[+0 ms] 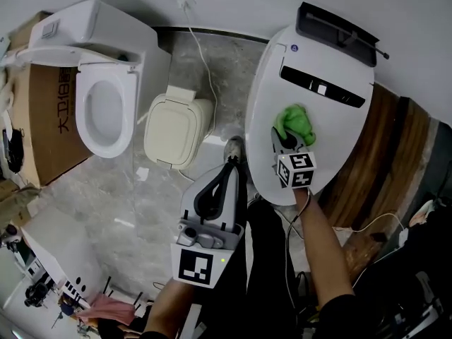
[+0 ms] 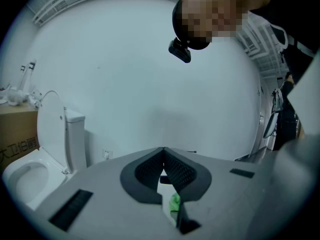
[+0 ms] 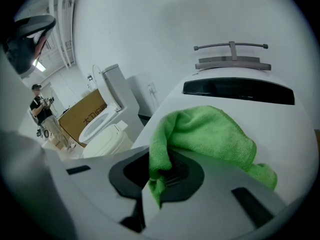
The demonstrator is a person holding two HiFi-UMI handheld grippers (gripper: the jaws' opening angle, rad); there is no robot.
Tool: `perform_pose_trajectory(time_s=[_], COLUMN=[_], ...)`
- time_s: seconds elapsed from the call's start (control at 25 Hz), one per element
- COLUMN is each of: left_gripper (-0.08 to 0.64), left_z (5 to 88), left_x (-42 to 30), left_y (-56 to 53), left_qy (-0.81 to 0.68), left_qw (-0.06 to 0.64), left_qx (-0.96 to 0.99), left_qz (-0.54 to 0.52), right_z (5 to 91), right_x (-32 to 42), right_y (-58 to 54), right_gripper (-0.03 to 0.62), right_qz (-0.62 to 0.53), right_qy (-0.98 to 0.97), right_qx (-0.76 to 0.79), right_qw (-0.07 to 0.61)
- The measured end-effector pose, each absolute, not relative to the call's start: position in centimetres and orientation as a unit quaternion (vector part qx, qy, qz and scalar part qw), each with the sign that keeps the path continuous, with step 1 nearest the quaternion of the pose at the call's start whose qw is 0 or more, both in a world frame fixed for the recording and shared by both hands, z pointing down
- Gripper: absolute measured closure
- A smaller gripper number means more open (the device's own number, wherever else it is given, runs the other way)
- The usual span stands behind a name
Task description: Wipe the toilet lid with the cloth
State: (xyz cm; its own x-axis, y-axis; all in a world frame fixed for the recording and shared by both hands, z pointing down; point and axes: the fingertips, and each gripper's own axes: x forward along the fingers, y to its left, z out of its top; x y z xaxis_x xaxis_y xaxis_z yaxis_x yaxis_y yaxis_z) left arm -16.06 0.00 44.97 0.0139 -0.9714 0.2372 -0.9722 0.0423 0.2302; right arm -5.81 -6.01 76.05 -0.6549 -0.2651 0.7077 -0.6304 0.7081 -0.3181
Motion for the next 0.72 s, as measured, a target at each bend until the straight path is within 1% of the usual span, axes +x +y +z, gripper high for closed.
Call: perform_pose_trajectory(time_s=[0.2,0.52,0.72], left_gripper=[0.552,0.552,0.552], left_z=[45.4,45.9,46.1], left_x=[-17.6,-18.0,-18.6], left_y=[0.8,1.8,2.5], left_qy=[-0.712,-0.713,-0.714], left_qw=[0.174,0.179,0.182], left_qx=[0.68,0.678,0.676], left_qz=[-0.004,-0.008,-0.007], right_z=[76.2,76.6,77.0], right_x=[-7.4,-10.7,-12.9], right_y=[-5.4,-3.6,-2.4], right_gripper=[0.555,0.555,0.555], right_qz=[0.275,0.272,0.298], right_qy=[-0.867,-0.867,-0.86], right_qx=[0.252,0.24,0.228], right_qw=[0.33,0.342,0.345])
